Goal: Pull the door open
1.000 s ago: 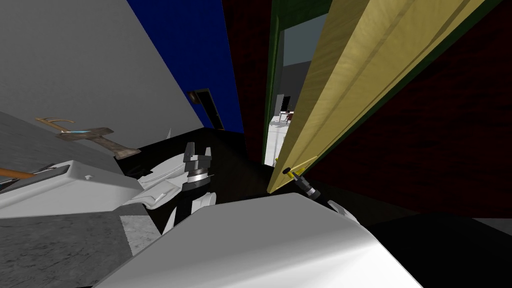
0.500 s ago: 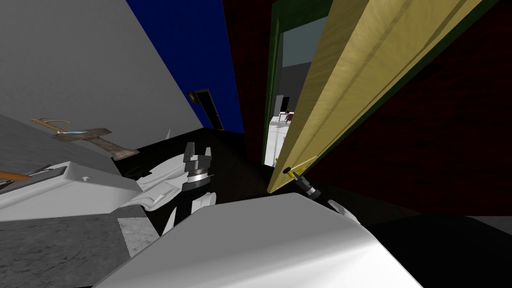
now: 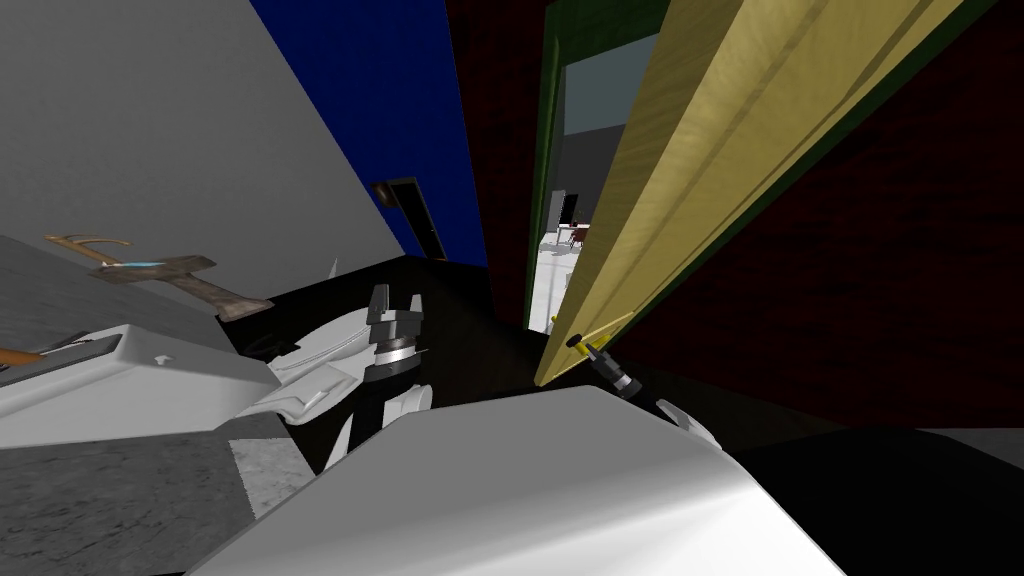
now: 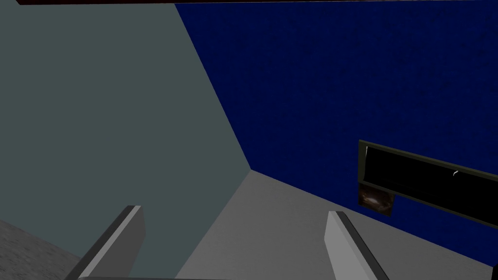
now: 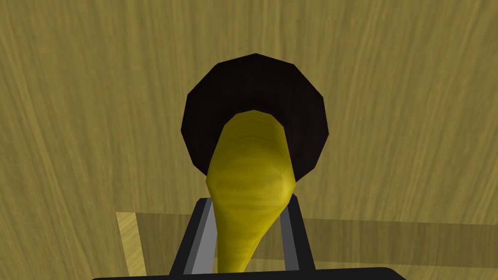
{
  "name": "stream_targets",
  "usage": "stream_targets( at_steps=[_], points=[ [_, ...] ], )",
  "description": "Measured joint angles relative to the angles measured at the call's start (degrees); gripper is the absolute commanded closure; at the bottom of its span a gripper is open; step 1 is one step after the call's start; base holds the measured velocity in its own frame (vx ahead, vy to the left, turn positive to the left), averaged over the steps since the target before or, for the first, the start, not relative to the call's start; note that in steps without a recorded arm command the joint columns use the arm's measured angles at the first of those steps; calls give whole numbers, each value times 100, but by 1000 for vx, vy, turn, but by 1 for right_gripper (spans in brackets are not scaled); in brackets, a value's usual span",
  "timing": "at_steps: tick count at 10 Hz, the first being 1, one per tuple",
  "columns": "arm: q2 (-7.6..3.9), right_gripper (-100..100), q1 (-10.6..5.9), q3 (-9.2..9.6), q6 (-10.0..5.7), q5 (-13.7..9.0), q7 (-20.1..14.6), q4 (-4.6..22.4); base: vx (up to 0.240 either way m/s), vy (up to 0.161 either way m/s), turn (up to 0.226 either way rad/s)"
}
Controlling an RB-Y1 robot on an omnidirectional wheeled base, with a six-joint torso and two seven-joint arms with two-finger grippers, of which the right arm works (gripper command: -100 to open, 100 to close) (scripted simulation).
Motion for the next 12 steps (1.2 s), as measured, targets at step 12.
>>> stream_targets(
  at_steps=[12],
  points=[
    [-21,100,-73,48,-223,26,-29,199,7,5,-10]
  ],
)
